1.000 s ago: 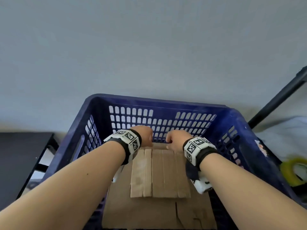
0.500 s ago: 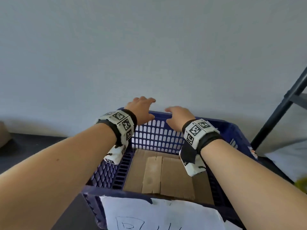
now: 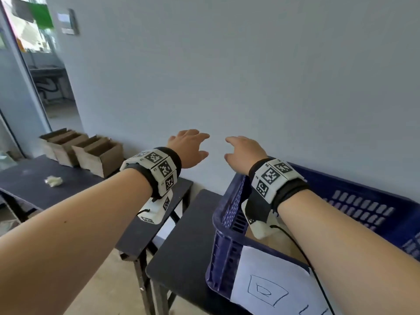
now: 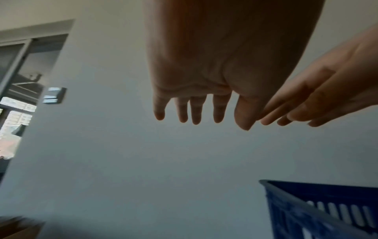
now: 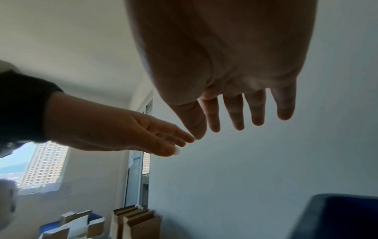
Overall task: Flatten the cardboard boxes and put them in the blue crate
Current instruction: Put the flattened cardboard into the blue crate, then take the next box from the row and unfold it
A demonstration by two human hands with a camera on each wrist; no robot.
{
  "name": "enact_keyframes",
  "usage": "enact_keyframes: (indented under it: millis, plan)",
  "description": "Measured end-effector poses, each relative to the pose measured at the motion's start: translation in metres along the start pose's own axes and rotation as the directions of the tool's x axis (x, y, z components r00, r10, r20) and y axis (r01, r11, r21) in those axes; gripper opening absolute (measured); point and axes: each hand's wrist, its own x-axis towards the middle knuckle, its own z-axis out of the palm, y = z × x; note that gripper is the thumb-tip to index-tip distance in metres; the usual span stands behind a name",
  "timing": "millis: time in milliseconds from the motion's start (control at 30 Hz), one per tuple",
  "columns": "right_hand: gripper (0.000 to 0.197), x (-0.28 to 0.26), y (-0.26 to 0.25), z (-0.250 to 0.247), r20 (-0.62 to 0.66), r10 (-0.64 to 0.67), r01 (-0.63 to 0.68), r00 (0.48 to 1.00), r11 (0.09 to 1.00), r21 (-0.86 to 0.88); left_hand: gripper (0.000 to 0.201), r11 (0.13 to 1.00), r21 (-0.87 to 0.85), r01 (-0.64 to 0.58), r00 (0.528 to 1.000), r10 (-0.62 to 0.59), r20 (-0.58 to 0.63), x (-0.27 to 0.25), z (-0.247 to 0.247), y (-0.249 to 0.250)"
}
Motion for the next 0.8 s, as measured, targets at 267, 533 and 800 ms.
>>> enact_keyframes:
  millis: [267, 533, 800]
  plan:
    - [0.053, 0.038, -0.154, 0.071, 0.097, -0.061, 0.059, 0.993, 0.998, 0.028, 0.059, 0.989, -0.054, 0.140, 0.989, -0.137, 0.053, -0.044, -0.010, -0.170]
    - [0.045, 0.081, -0.295, 0.153, 0.165, -0.087, 0.059, 0.983, 0.984, 0.167, 0.052, 0.967, -0.085, 0.239, 0.971, -0.235, 0.052, -0.083, -0.015, -0.346]
    - [0.021, 0.117, -0.336, 0.201, 0.161, -0.004, -0.050, 0.987, 0.944, 0.327, 0.043, 0.951, -0.167, 0.259, 0.966, -0.253, 0.054, -0.073, 0.001, -0.434]
